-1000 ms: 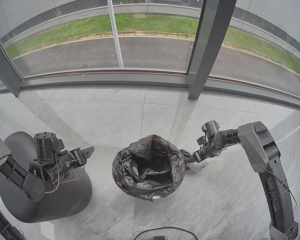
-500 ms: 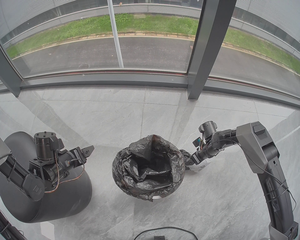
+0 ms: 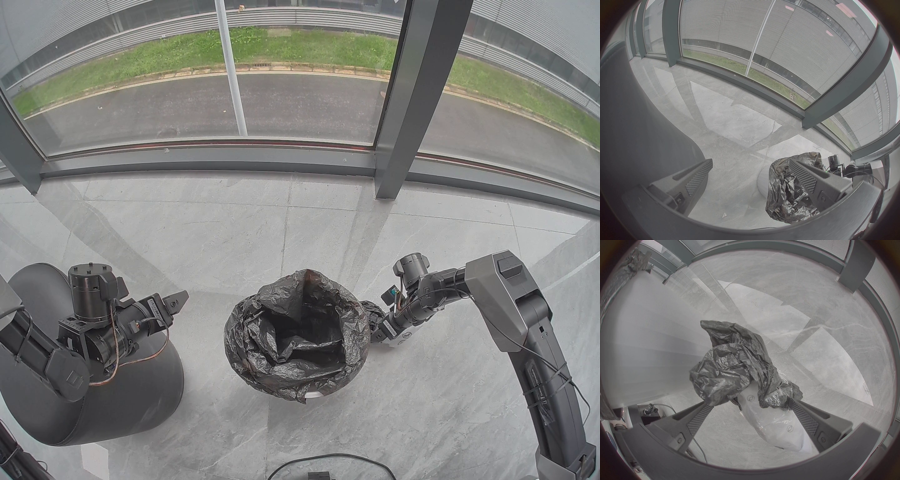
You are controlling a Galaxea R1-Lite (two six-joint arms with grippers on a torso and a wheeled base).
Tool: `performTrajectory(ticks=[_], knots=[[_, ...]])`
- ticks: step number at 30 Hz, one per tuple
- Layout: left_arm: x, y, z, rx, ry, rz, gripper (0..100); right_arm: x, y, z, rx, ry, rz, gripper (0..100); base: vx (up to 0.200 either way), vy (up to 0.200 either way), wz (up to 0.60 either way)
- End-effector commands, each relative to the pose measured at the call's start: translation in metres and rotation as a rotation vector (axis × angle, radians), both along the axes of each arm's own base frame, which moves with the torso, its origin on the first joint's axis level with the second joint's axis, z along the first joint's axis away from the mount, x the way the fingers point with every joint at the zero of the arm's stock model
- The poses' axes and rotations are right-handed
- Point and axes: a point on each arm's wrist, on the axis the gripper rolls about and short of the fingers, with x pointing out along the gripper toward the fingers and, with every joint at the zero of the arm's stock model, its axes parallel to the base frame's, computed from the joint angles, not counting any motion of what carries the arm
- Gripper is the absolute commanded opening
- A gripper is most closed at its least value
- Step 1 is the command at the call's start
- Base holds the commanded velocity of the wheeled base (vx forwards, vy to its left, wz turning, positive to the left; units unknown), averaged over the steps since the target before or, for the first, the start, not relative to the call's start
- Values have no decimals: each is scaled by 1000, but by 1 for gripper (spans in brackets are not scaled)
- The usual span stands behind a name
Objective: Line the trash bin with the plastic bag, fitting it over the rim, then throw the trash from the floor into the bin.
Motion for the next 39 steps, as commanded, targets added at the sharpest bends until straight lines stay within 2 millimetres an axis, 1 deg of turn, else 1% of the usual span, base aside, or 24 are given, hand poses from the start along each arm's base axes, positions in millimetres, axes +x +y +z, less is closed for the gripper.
performTrajectory(ticks=[1, 6, 7, 22, 26, 28, 31, 32, 34, 35, 36, 37, 38, 39], knots=[[0, 0, -1, 1, 3, 0, 100, -1, -1, -12, -5, 23, -2, 100, 0, 0, 0], [0, 0, -1, 1, 3, 0, 100, -2, 0, -16, -8, 31, -2, 100, 0, 0, 0], [0, 0, -1, 1, 3, 2, 100, -2, 0, -16, -8, 31, -4, 0, 0, 0, 0], [1, 0, -1, 1, 1, 2, 100, -1, 1, -26, -11, 27, -10, 0, 0, 0, 0], [0, 0, 0, -1, 0, 2, 100, 0, 1, -20, -19, 11, -21, 0, 0, 0, 0], [0, 0, 1, -2, -3, 2, 100, 1, 1, -5, -16, -14, -38, 0, 0, 0, 0], [0, 0, 1, -2, -3, 2, 100, 0, 1, 27, -8, -38, -43, 0, 0, 0, 0], [0, 0, 1, -2, -5, 2, 100, -1, 0, 34, -11, -37, -46, 0, 0, 0, 0], [0, 0, 2, -2, -6, 2, 100, -8, -3, 72, -48, -49, -65, 0, 0, 0, 0], [0, 0, 2, -3, -6, 1, 100, -9, -4, 78, -59, -54, -72, 0, 0, 0, 0], [0, 0, 2, -3, -6, 1, 100, -14, -6, 97, -82, -69, -85, 0, 0, 0, 0], [0, 0, 2, -3, -8, 1, 100, -17, -8, 110, -92, -78, -93, 0, 0, 0, 0], [-1, 0, 2, -3, -8, 1, 100, -22, -9, 128, -102, -90, -97, 0, 0, 0, 0], [-1, 0, 2, -3, -8, 1, 100, -24, -9, 134, -106, -94, -101, 0, 0, 0, 0]])
